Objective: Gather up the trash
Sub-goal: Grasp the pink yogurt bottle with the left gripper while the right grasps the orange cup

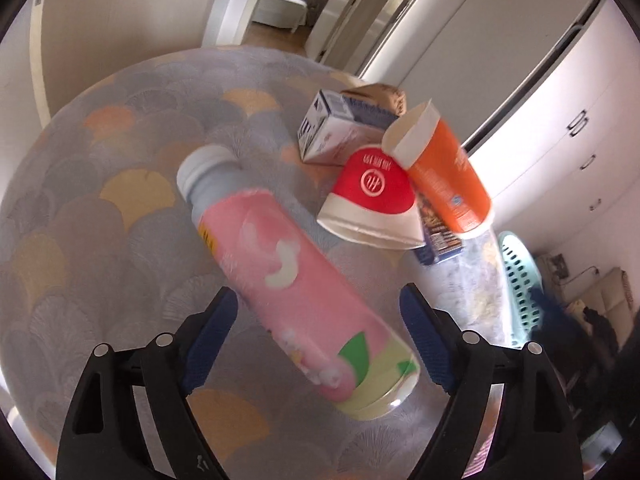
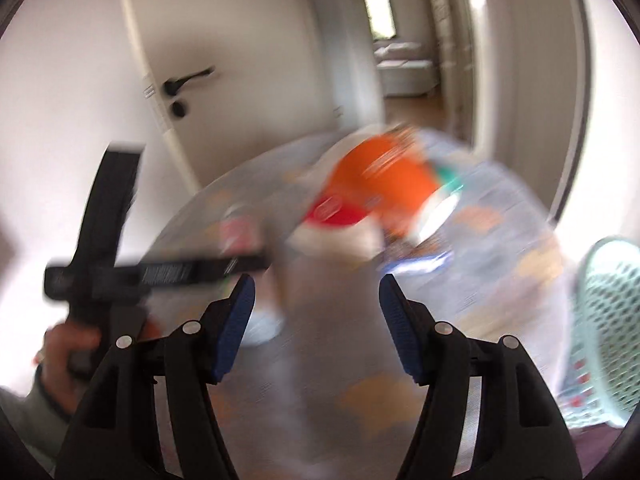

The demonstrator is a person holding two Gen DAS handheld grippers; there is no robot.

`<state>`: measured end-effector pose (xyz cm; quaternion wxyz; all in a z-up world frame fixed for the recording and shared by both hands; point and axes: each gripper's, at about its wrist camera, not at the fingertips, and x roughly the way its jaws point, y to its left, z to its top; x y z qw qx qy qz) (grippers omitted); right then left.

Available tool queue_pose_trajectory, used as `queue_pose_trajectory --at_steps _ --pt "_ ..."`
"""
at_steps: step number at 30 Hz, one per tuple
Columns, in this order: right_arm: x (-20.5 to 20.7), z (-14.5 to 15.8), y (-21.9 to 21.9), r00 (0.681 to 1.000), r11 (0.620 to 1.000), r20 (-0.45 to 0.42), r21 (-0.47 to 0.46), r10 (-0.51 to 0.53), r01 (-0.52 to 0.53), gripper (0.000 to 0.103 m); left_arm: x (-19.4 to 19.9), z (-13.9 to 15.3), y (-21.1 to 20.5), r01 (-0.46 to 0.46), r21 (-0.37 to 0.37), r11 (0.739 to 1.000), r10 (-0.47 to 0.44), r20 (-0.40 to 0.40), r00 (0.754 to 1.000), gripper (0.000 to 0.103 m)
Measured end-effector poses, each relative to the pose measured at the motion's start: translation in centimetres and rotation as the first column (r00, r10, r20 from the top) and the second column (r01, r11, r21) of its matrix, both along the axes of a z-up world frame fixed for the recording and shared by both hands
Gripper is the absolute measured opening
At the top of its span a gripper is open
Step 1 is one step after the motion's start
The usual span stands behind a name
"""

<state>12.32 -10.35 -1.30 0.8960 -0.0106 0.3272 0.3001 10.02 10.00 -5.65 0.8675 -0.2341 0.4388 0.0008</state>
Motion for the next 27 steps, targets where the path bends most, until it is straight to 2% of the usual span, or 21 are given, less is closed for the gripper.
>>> queue_pose_trajectory --at_steps 1,3,4,9,15,18,21,22,24,27 --pt "1.0 0.2 0.0 0.999 0.999 0.034 -0.028 -0.041 0.042 0.065 0.1 -0.3 -0.3 -0.008 0.001 1.000 0.008 -0.013 1.000 0.080" --pt "3.1 0.2 -0.3 0.993 0.992 0.075 -0.081 -0.088 0.094 0.078 0.4 -0.7 -0.7 -0.022 0.005 1.000 0.023 -0.024 0.999 0.080" --pt "4.3 0.0 0.0 0.993 0.991 0.077 -0.099 -0.085 0.093 0.079 0.4 -0.6 -1.0 -0.027 0.035 0.999 0.027 -0.022 0.999 0.078" --pt "8.7 -0.7 0.6 1.000 0.998 -0.005 -0.059 0.003 -0.003 0.080 0.6 -0.4 -0.8 0.042 0.039 0.998 -0.040 -0.035 0.999 0.057" --pt "10.6 -1.3 3.2 0.995 0.987 -0.041 -0.127 0.093 -0.098 0.088 0.2 0.0 1.9 0.116 0.035 0.993 -0.113 -0.067 0.991 0.050" --pt "10.2 -1.3 4.5 0.995 0.975 -0.011 -0.198 0.100 -0.100 0.088 0.5 0.0 2.6 0.135 0.040 0.990 -0.132 -0.064 0.989 0.050" --pt "10.1 -1.9 5.3 0.995 0.966 -0.018 -0.237 0.100 -0.102 0.086 0.9 0.4 2.5 0.142 0.065 0.988 -0.138 -0.064 0.988 0.050" --pt "10.1 -2.1 5.5 0.995 0.964 -0.013 -0.247 0.099 -0.099 0.084 0.9 0.4 2.4 0.148 0.071 0.986 -0.144 -0.065 0.987 0.051" --pt "9.6 -2.3 5.7 0.995 0.964 -0.020 -0.250 0.094 -0.096 0.069 1.1 0.2 2.1 0.168 0.082 0.982 -0.161 -0.081 0.984 0.051" --pt "8.9 -2.3 5.6 0.996 0.968 -0.026 -0.235 0.086 -0.090 0.067 1.0 -0.1 1.3 0.171 0.118 0.978 -0.162 -0.079 0.984 0.051"
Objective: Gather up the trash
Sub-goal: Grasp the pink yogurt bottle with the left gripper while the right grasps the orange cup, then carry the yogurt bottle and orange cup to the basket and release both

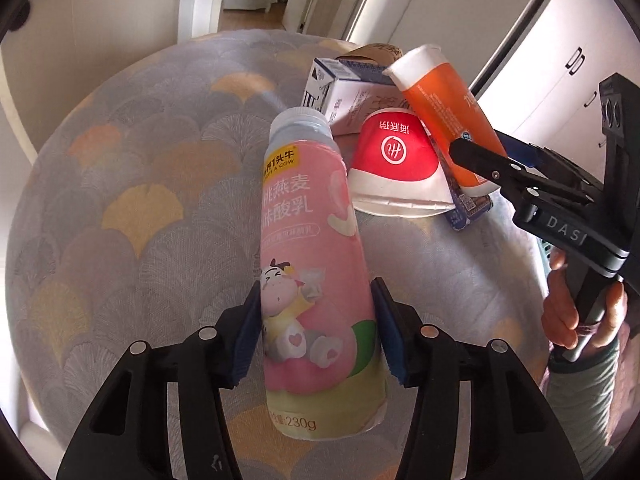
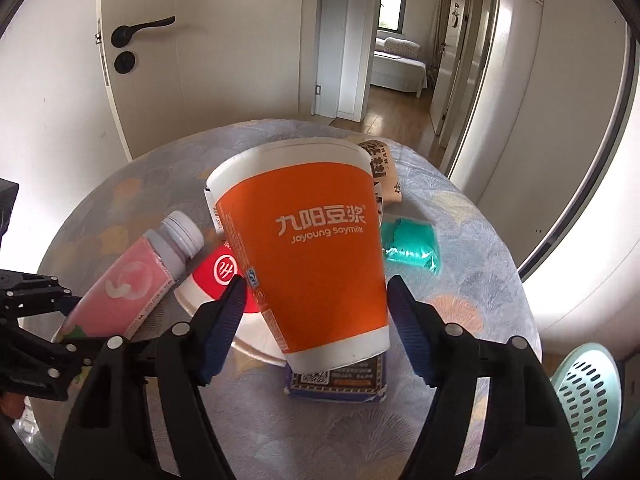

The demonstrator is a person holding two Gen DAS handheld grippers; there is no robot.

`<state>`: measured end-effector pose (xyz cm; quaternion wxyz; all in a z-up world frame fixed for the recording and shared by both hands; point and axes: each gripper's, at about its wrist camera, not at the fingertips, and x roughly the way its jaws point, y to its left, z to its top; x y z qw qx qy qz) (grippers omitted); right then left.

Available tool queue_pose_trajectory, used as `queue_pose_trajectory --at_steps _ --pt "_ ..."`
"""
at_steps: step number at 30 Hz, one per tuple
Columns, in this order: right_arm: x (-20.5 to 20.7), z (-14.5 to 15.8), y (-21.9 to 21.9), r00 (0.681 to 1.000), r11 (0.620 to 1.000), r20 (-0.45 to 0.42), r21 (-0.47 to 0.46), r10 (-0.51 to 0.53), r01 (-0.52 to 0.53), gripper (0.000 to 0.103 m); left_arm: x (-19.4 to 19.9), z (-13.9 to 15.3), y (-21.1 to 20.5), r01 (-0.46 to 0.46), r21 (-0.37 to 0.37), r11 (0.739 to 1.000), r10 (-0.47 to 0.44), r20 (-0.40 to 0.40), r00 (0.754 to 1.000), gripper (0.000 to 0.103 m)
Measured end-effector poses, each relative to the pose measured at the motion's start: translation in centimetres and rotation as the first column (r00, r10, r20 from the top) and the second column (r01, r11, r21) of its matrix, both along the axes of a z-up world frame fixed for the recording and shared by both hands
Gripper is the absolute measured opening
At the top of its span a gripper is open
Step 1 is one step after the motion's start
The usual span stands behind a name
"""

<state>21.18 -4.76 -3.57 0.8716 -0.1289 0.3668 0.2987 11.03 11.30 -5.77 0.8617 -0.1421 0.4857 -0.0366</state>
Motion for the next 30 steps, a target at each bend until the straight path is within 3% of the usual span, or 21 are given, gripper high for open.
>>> queue_pose_trajectory --at_steps 6,12,20,26,30 --pt "-1.4 0.0 -1.4 0.996 0.994 -0.038 0.071 -0.081 0.084 0.064 -0.4 -0.2 -1.0 0.004 0.038 0.999 -0.005 0.022 1.000 0.050" --pt "-4.9 0.3 -6.4 0.976 0.962 -0.046 0.164 -0.214 0.218 0.064 -1.3 0.3 -1.2 -0.011 0.047 0.999 0.008 0.065 0.998 0.049" --pt "-6.3 0.4 -12.3 0.938 0.890 -0.143 0.299 -0.316 0.345 0.064 -2.7 1.5 -1.1 0.012 -0.057 0.998 -0.004 0.145 0.989 0.048" --pt "-7.7 2.0 -13.6 0.933 0.868 -0.107 0.344 -0.343 0.358 0.064 -4.1 2.6 -1.6 0.042 -0.097 0.994 -0.021 0.209 0.978 0.048" --pt "-8.1 2.8 -14.2 0.921 0.863 -0.081 0.326 -0.381 0.386 0.064 -3.7 3.9 -2.5 0.068 -0.100 0.993 -0.041 0.245 0.969 0.048"
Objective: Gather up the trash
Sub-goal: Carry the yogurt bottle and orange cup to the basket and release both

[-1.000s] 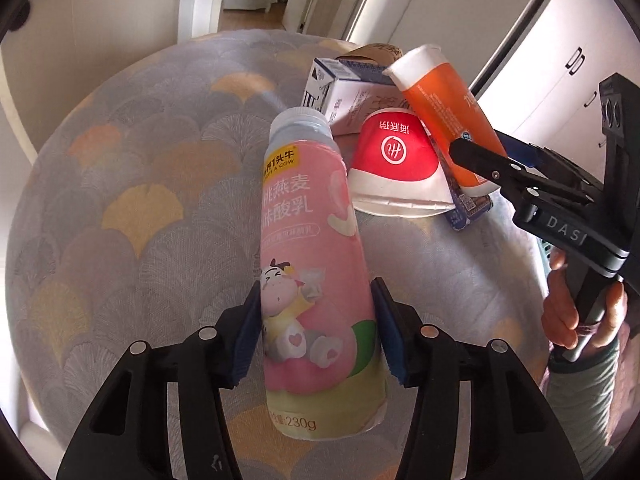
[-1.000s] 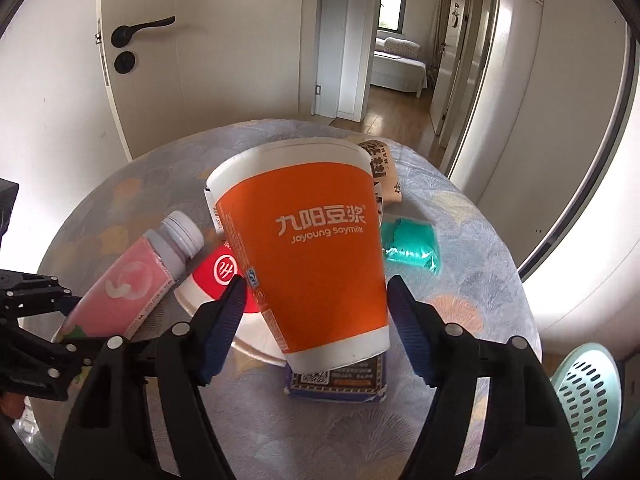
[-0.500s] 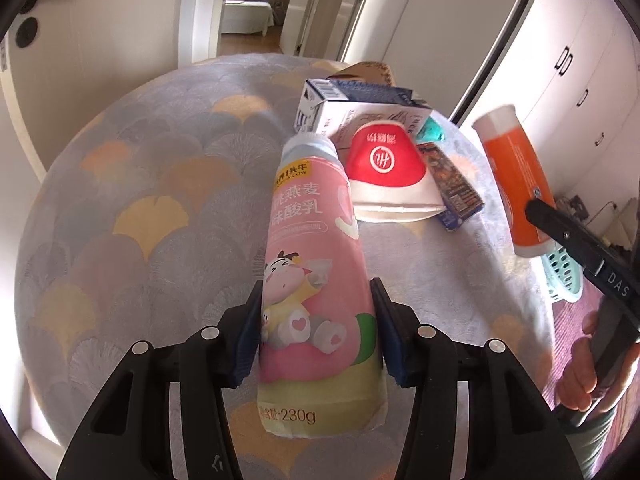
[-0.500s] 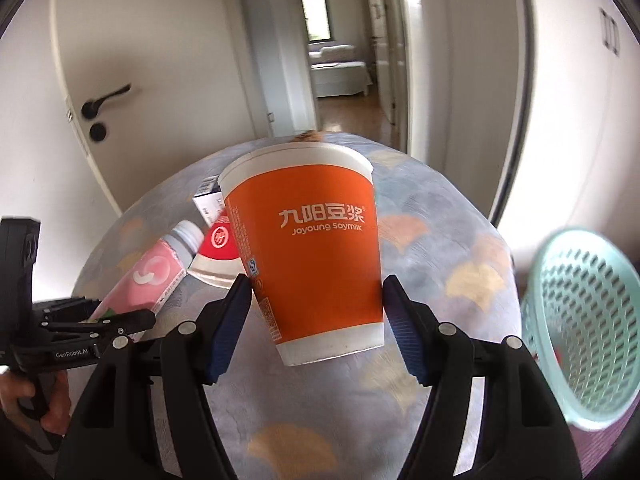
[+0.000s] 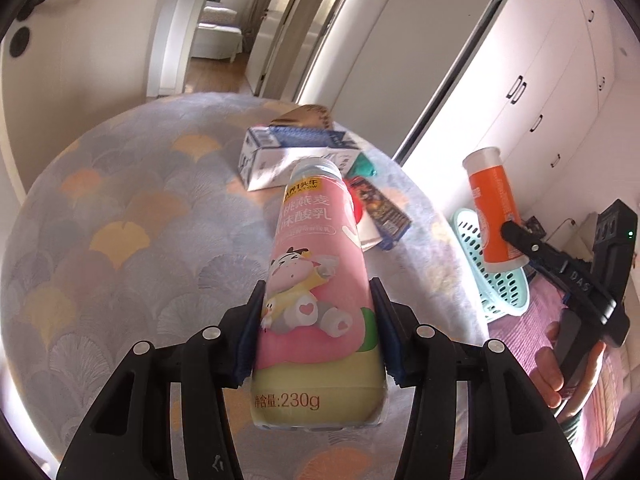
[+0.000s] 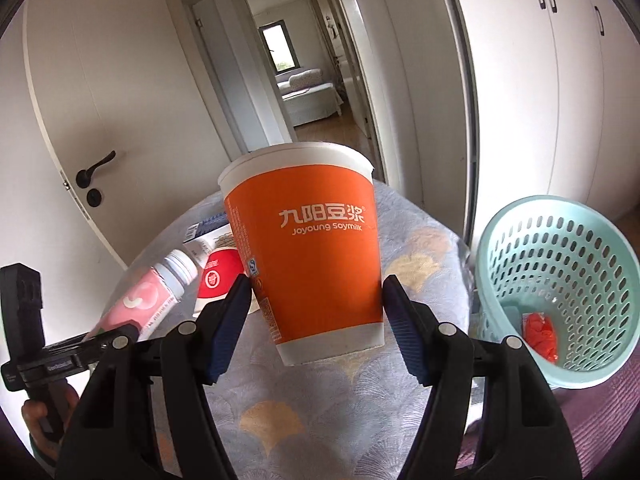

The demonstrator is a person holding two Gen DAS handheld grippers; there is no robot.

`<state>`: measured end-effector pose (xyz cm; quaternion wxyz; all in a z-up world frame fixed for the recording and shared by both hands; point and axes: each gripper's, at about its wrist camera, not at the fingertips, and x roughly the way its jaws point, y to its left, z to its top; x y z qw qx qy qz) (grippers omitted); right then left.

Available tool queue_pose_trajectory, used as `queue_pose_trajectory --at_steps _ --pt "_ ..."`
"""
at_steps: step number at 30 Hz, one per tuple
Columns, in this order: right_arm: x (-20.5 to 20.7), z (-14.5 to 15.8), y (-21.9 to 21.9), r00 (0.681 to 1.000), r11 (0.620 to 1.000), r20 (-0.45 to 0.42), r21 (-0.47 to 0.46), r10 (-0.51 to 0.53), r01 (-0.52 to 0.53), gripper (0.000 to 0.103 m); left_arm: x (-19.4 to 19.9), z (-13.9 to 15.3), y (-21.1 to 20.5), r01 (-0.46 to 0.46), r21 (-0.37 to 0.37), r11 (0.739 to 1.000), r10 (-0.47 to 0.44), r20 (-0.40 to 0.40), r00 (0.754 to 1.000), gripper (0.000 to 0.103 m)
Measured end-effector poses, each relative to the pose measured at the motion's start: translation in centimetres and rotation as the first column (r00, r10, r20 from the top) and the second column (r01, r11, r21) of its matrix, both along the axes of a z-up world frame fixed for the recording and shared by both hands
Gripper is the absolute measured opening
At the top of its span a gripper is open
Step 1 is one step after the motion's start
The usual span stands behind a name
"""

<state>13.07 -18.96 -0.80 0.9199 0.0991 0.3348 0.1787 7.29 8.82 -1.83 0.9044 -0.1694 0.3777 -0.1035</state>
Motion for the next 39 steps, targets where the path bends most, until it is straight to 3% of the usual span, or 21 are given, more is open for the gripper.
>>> queue_pose_trajectory --at_steps 6,12,16,20,22,26,27,32,36,39 --pt "-0.9 1.9 -2.6 0.993 0.994 0.060 -0.014 -0.105 0.106 0.064 1.3 2.3 -3.2 0.089 -0.012 0.996 -0.088 0.064 0.994 0.048" --pt "-0.9 4.0 -8.2 0.945 0.949 0.116 -0.035 -0.306 0.312 0.064 4.5 4.7 -9.4 0.228 -0.012 0.974 -0.225 0.124 0.967 0.048" --pt "0.6 3.2 -13.0 0.894 0.895 0.055 -0.006 -0.445 0.446 0.064 6.6 5.8 -14.5 0.332 -0.008 0.943 -0.328 0.146 0.933 0.048" --pt "2.7 0.8 -17.7 0.825 0.825 -0.056 0.023 -0.563 0.564 0.064 9.3 6.4 -19.5 0.468 -0.108 0.877 -0.455 0.125 0.882 0.048" --pt "4.1 -0.9 -19.2 0.794 0.799 -0.107 -0.010 -0.599 0.601 0.064 10.5 6.5 -22.3 0.496 -0.081 0.864 -0.485 0.128 0.865 0.048" --pt "6.1 -4.1 -20.9 0.746 0.765 -0.176 -0.096 -0.643 0.637 0.064 13.6 5.2 -27.3 0.576 -0.151 0.804 -0.571 0.076 0.817 0.048" --pt "6.4 -4.8 -21.0 0.738 0.763 -0.197 -0.108 -0.645 0.638 0.064 14.4 4.6 -28.6 0.582 -0.153 0.798 -0.581 0.059 0.812 0.048" --pt "7.3 -7.6 -21.4 0.724 0.765 -0.253 -0.148 -0.641 0.626 0.065 17.3 1.6 -32.5 0.605 -0.161 0.780 -0.613 -0.002 0.790 0.048" --pt "6.1 -8.2 -22.0 0.699 0.743 -0.257 -0.156 -0.667 0.651 0.066 19.0 0.3 -34.7 0.607 -0.128 0.784 -0.613 -0.009 0.790 0.048" --pt "4.5 -8.2 -23.0 0.689 0.731 -0.260 -0.129 -0.677 0.670 0.066 19.7 -1.1 -35.4 0.607 -0.072 0.791 -0.611 -0.042 0.791 0.059"
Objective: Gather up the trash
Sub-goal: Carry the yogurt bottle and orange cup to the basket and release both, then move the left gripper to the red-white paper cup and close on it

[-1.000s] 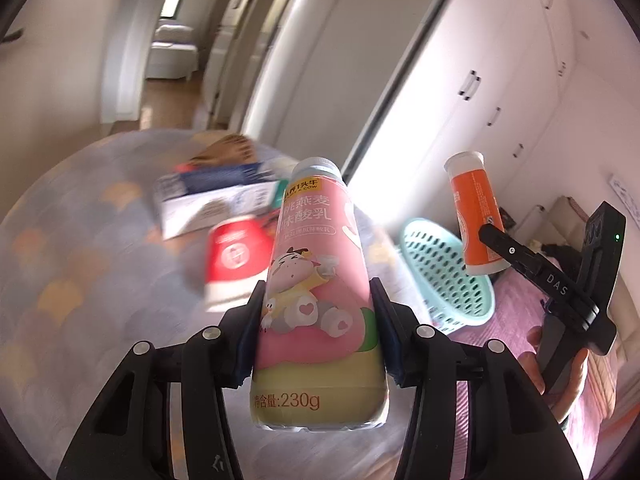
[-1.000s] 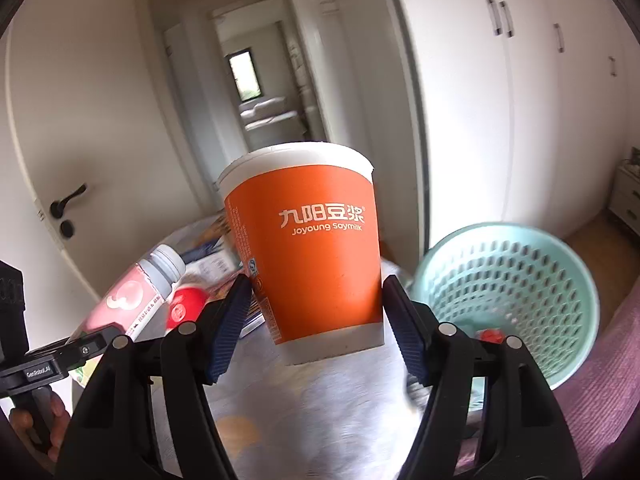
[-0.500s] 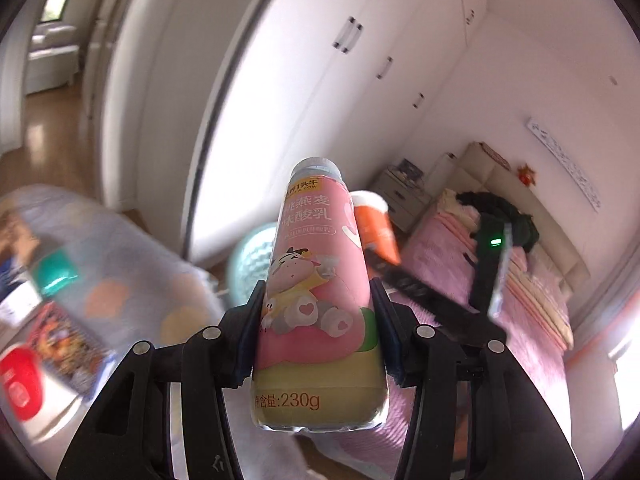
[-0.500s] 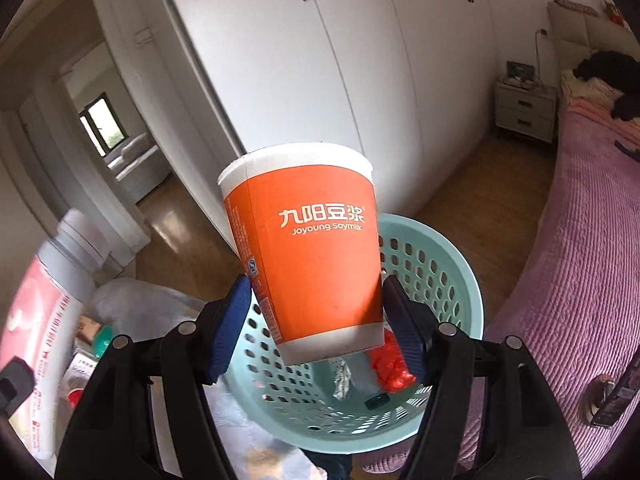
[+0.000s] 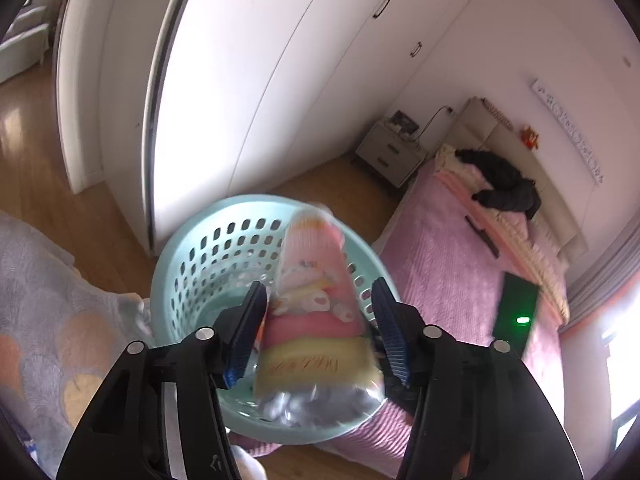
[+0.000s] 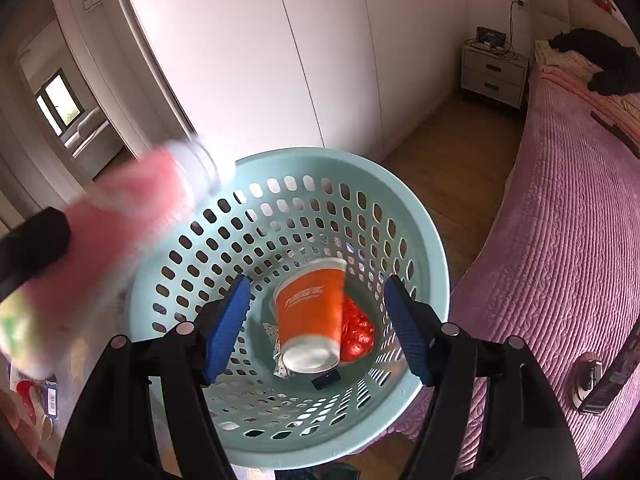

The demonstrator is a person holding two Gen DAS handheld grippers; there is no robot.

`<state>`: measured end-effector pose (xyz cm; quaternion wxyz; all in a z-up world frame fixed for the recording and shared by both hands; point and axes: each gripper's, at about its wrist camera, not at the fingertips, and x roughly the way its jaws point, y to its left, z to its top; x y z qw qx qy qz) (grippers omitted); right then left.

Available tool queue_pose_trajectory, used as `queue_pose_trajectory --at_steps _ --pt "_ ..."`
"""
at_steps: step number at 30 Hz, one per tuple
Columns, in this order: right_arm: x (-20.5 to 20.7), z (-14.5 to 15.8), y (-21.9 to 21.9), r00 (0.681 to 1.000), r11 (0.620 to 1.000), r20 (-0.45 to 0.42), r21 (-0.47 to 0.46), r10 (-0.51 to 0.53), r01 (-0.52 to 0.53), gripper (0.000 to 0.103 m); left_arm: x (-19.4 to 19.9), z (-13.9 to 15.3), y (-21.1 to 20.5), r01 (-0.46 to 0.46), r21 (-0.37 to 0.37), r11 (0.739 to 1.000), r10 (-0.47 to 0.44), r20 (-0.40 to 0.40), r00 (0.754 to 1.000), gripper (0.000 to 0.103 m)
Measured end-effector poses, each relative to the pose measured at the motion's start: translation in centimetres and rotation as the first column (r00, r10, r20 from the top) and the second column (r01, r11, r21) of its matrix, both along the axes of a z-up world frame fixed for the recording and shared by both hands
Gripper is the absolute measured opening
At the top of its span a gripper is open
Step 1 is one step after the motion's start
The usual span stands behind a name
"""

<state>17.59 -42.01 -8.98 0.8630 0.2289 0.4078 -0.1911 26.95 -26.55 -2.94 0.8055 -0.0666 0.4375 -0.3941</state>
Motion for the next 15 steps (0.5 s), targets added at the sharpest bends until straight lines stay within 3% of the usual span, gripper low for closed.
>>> queue_pose_trajectory --at_steps 3,7,15 --pt "-1.3 0.4 0.0 1.000 1.000 0.022 0.016 0.000 0.000 0.066 0.2 -0.6 1.5 -0.017 -0.008 1.000 0.017 -0.005 1.000 0.072" --pt "-1.8 1.1 1.0 0.998 0.999 0.050 0.035 0.029 -0.031 0.066 -0.8 -0.9 4.3 -0.044 -0.016 0.999 0.044 -0.007 0.999 0.072" --pt "-1.9 5.1 5.9 0.980 0.988 0.126 0.000 0.151 -0.152 0.066 -4.8 2.5 11.1 -0.150 0.006 0.989 0.149 0.107 0.983 0.072"
